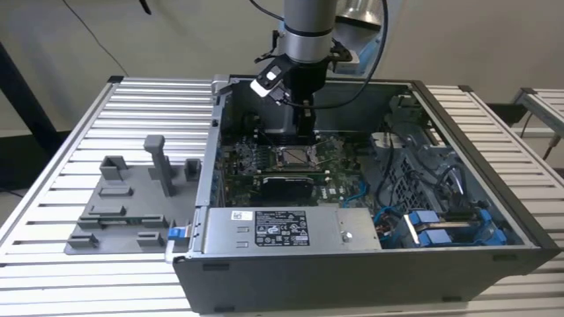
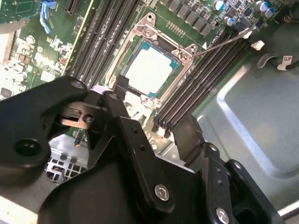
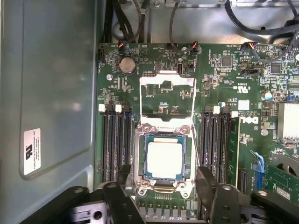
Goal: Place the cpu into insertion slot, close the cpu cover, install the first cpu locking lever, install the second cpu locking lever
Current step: 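Place the cpu into insertion slot, then close the cpu cover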
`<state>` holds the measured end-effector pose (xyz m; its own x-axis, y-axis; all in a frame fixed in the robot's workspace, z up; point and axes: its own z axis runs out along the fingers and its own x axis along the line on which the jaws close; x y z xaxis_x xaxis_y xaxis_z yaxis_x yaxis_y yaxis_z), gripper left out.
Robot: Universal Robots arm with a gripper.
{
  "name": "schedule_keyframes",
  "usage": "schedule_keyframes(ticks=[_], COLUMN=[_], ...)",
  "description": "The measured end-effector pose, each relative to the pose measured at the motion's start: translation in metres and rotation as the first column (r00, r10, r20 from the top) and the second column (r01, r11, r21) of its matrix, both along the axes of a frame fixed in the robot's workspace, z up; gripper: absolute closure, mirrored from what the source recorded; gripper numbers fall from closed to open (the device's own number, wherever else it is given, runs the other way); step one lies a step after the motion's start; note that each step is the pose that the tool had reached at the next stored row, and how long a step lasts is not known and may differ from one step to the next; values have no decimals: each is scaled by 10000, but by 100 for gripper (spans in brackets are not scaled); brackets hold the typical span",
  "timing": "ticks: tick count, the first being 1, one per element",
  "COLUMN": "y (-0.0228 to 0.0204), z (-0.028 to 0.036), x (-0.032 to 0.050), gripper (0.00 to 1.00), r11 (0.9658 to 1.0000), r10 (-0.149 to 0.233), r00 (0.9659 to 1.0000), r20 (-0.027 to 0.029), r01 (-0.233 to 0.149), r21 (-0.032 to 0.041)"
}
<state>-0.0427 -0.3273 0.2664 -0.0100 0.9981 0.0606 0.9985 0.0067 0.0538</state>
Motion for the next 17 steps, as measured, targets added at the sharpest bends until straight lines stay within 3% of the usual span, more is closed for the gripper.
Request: schedule_keyframes(ticks=[1,2,5,9,12,15,17], y=[0,0,0,0,0,1,0], z=[0,0,0,0,0,0,0], x=[0,0,0,0,0,7,75], gripper=[40,40,58,70,88,89,89], r11=[10000,10000,10000,10000,10000,10000,10000], r10=[0,0,0,-1,-1,-3,-2], r00=[10000,10000,10000,10000,10000,10000,10000], r20=[1,0,0,1,0,0,-18], r01=[0,0,0,1,1,3,2], r21=[-1,-1,-1,-2,-2,-4,-2])
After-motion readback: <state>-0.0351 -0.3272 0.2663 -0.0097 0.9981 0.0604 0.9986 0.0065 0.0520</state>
